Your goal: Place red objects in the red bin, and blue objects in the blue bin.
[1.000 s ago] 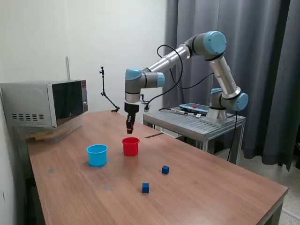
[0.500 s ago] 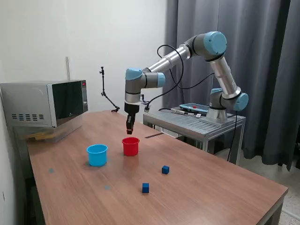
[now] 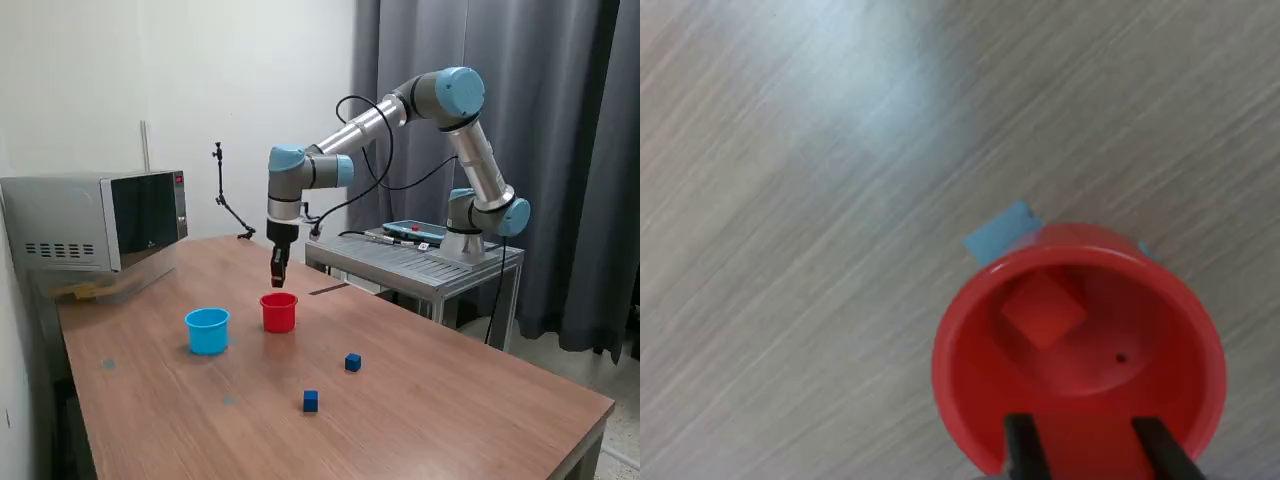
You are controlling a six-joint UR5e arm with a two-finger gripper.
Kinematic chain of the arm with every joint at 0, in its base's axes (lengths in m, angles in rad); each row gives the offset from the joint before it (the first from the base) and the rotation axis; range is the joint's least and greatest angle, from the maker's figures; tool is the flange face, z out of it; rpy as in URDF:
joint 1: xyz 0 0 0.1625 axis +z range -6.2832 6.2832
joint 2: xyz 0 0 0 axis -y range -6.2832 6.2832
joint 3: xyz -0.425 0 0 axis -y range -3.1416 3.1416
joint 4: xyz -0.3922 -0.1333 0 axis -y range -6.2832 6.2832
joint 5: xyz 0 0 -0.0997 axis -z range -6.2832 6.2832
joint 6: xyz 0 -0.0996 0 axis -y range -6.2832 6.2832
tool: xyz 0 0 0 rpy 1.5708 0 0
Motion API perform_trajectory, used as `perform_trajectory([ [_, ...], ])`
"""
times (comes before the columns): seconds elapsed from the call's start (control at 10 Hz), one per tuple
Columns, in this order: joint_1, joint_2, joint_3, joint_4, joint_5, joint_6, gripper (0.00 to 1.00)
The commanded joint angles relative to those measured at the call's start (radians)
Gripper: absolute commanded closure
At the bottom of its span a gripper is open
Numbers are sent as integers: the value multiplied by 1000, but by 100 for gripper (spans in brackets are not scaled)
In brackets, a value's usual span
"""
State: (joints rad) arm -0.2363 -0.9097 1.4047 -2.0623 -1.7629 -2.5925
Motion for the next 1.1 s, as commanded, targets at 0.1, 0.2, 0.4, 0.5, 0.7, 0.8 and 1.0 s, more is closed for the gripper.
perform_trajectory([
  [0.1, 3, 0, -1, 2, -1, 2, 100],
  [0.2, 3, 0, 2, 2, -1, 3, 100],
  [0.4, 3, 0, 2, 2, -1, 3, 0],
  [0.5, 5, 0, 2, 2, -1, 3, 0],
  [0.7, 5, 0, 0, 2, 0, 5, 0],
  [0.8, 5, 2, 0, 2, 0, 5, 0],
  [1.0, 15, -2, -21, 1, 2, 2, 0],
])
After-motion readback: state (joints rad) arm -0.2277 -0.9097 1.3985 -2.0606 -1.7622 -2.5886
